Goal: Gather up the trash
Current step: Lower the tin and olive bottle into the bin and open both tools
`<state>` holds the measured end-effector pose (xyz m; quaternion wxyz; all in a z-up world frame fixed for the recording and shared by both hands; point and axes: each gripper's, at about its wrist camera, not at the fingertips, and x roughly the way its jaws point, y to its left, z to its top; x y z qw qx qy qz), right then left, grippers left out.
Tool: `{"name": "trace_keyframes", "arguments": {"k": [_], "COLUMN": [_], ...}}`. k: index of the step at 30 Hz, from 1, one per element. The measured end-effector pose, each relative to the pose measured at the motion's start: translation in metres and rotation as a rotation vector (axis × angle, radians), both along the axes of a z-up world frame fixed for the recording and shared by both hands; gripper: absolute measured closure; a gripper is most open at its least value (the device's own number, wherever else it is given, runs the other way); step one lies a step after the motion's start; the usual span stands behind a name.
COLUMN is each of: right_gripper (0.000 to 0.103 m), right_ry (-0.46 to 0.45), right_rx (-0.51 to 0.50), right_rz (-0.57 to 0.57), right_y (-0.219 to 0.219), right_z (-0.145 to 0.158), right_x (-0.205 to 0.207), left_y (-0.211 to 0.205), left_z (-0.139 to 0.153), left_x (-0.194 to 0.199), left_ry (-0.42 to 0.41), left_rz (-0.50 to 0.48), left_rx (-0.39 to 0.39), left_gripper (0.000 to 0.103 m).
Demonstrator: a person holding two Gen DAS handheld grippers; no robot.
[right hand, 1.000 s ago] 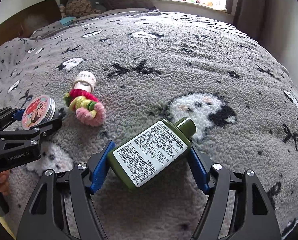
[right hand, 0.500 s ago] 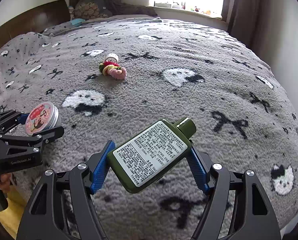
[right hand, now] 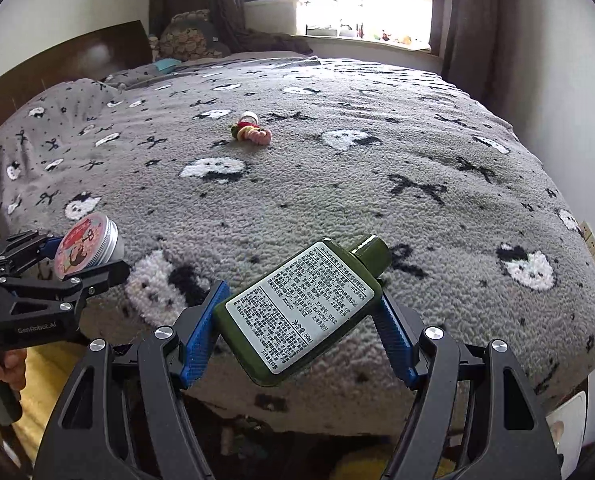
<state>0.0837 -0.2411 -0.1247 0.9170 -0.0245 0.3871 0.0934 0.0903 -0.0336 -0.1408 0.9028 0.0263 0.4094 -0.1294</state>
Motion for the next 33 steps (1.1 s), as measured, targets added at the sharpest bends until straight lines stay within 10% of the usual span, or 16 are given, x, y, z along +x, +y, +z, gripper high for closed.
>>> {"name": "trace_keyframes", "arguments": {"k": [13, 33], "right_gripper": [0.031, 0.031], "right_ry": [0.029, 0.374], "right_rx": [0.047, 0.066], "right_rz": [0.022, 0.066], "right_y": [-0.004, 0.022], "right_z": [-0.017, -0.129], "right_x": [-0.079, -0.092], "left_y": [-0.002, -0.003], "left_z": [-0.022, -0.159], "left_x": [-0.084, -0.098], "left_ry": [-0.003, 0.335], "left_rz": [-0.022, -0.056], "left_rx": [0.041, 0.097], "left_gripper": [0.036, 0.036]}}
